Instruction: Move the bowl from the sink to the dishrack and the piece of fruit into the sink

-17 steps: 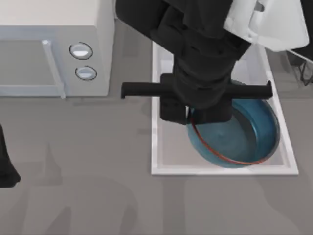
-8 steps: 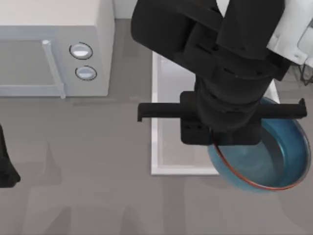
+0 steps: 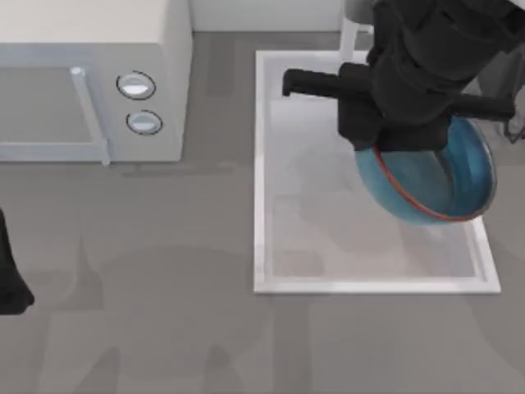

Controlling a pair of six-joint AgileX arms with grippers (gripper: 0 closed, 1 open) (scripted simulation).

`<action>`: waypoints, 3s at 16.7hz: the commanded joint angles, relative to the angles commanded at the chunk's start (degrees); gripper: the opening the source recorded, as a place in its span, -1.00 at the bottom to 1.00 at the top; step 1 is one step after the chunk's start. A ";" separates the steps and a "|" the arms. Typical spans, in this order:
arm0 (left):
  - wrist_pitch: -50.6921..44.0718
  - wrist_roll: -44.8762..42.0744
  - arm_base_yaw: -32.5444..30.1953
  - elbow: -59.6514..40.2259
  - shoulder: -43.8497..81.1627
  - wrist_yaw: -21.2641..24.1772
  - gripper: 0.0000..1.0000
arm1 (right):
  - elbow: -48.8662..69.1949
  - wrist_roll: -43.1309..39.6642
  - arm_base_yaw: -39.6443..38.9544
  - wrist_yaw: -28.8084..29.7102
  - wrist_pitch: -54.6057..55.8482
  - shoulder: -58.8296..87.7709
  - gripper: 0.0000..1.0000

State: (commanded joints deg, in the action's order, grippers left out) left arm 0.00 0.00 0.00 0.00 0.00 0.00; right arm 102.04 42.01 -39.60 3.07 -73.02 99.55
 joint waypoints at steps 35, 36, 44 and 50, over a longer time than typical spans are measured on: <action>0.00 0.00 0.00 0.00 0.00 0.00 1.00 | -40.19 -40.81 59.19 -20.81 108.64 -2.70 -1.00; 0.00 0.00 0.00 0.00 0.00 0.00 1.00 | -41.69 -40.87 58.68 -20.32 111.98 -1.02 -1.00; 0.00 0.00 0.00 0.00 0.00 0.00 1.00 | -45.97 -41.08 57.17 -18.95 120.18 3.41 -1.00; 0.00 0.00 0.00 0.00 0.00 0.00 1.00 | -45.97 -41.08 57.17 -18.95 120.18 3.41 -0.25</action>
State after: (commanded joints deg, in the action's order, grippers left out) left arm 0.00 0.00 0.00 0.00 0.00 0.00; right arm 56.07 0.93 17.58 -15.88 47.16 102.96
